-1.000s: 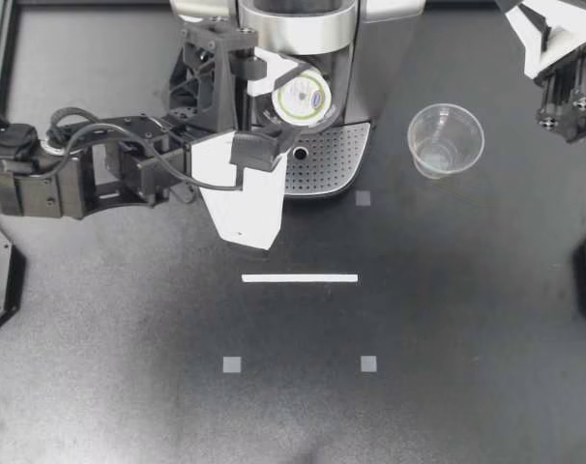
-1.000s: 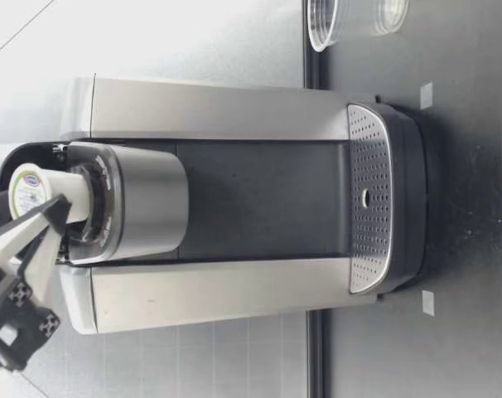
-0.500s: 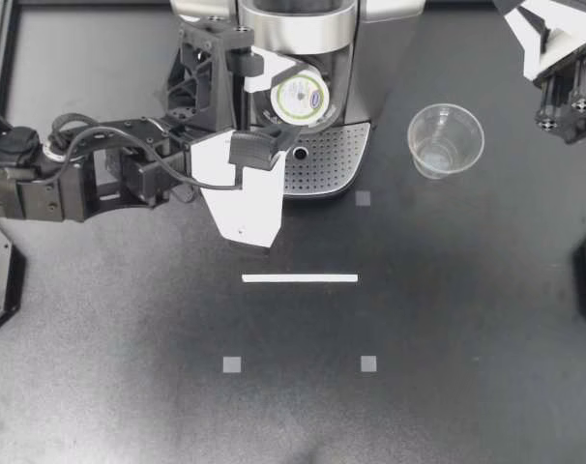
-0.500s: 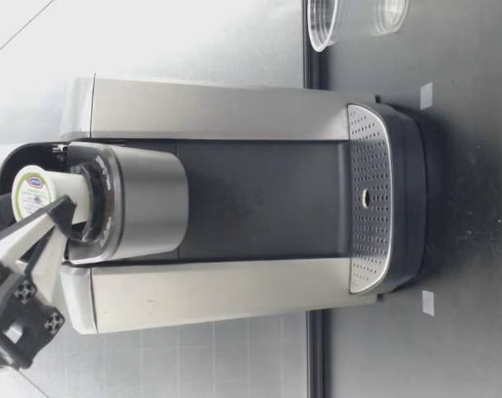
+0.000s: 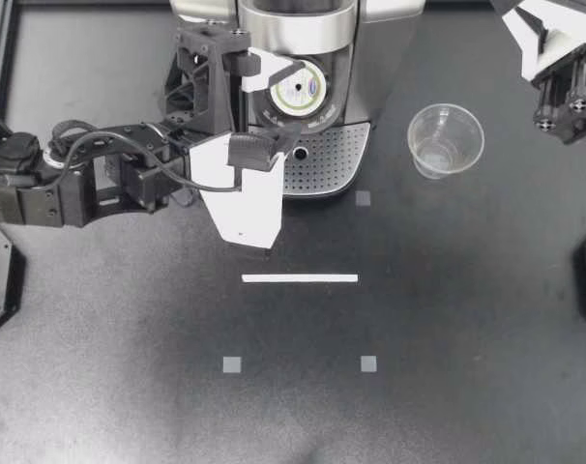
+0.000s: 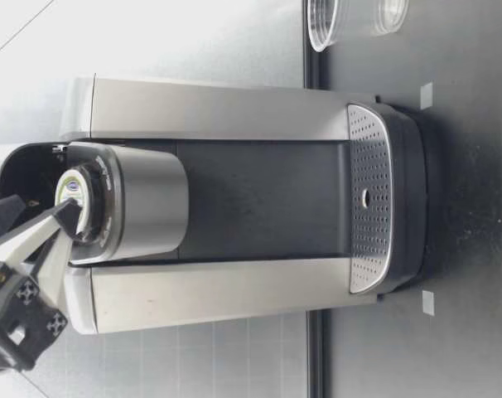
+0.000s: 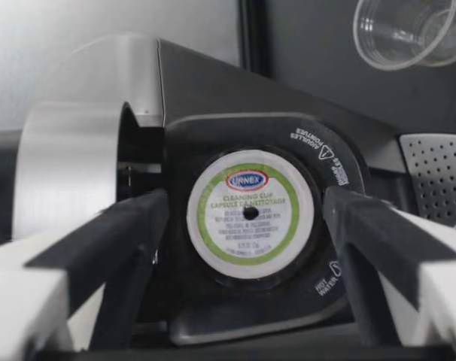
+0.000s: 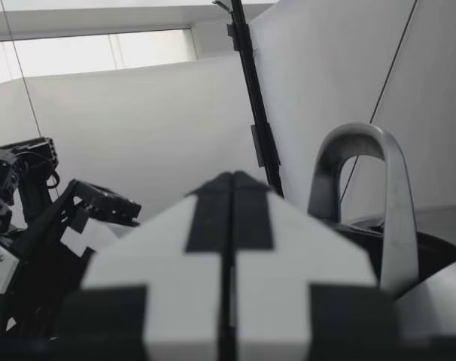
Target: Place the coffee capsule inside the capsule container, then place the cup onto the center of the cup tray, then push the 'Hot Water' and 'Travel Mug' buttons.
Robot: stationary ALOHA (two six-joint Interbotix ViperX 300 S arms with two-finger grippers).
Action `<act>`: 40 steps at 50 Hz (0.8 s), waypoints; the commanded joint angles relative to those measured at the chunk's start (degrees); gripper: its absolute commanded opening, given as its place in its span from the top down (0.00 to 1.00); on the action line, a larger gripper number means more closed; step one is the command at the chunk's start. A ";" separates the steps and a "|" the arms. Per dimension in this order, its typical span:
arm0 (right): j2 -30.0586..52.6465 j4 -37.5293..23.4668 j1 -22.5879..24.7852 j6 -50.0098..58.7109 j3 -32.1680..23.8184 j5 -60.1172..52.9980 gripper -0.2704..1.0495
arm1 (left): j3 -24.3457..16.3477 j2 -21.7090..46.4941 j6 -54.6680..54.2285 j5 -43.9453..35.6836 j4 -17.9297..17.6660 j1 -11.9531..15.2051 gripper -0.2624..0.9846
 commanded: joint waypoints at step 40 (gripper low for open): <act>12.13 -0.18 -13.97 -0.35 -20.13 28.13 0.76 | 28.30 -21.97 -45.18 -30.94 0.44 -4.13 0.16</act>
